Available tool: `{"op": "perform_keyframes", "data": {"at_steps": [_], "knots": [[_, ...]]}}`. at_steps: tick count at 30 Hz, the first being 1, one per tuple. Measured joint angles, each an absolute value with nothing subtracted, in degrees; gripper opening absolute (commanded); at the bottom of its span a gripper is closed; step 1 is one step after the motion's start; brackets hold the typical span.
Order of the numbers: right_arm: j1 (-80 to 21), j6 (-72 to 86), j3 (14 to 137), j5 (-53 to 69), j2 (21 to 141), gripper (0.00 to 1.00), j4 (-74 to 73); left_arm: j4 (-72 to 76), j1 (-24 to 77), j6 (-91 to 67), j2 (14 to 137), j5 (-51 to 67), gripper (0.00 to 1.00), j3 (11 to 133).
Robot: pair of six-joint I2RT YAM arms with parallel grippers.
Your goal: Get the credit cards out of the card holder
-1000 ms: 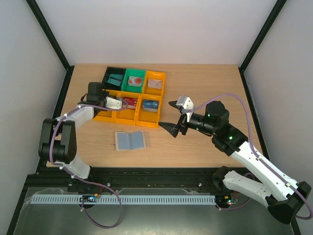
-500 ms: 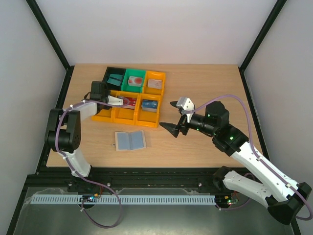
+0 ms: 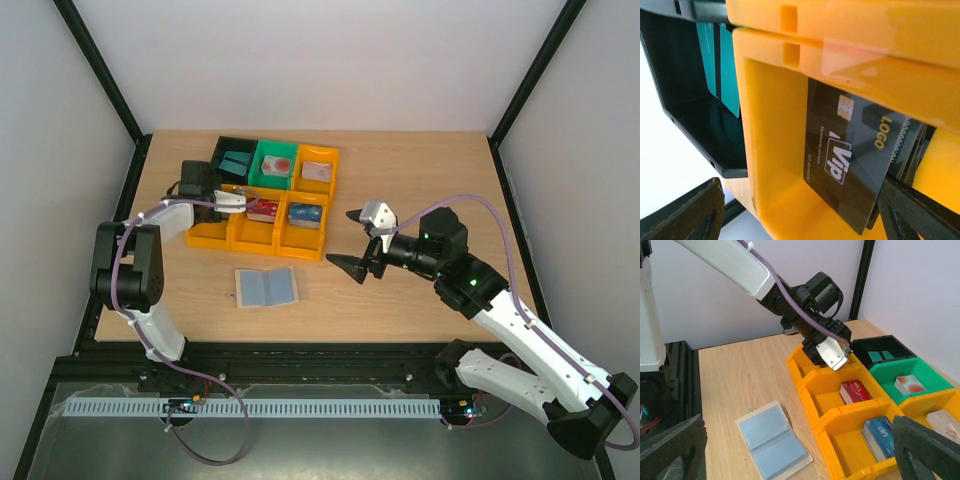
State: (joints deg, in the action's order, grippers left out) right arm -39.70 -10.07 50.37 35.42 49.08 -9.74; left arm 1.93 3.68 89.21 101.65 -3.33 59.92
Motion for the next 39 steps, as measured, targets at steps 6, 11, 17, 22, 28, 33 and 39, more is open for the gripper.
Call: {"op": "perform_keyframes", "data": {"at_steps": [6,11,17,22,28,33,39], "knots": [[-39.7,-10.09,50.37,36.4,49.3,0.99,-10.11,-9.15,3.46,86.59,100.03,-0.43,0.98,65.95],[-39.7,-9.63,50.39,36.51,49.5,0.99,-10.09,-17.45,3.46,81.36,94.52,3.62,0.99,69.08],[-39.7,-6.13,50.41,36.69,50.57,0.99,-9.54,-23.79,3.46,61.84,82.48,11.64,0.99,70.52],[-39.7,-1.06,50.15,38.72,52.51,0.99,-6.57,-20.97,3.46,30.06,68.64,16.49,0.99,64.79],[-39.7,5.65,48.51,40.4,53.04,1.0,-0.38,-18.61,3.46,-6.35,51.42,19.16,0.99,45.52],[-39.7,11.97,47.42,41.3,56.14,0.98,2.68,-18.48,3.16,-23.77,48.01,19.42,0.99,37.08],[-39.81,18.74,43.99,41.82,60.27,0.96,5.54,-17.1,3.81,-35.88,49.56,21.1,0.99,26.33]]}}
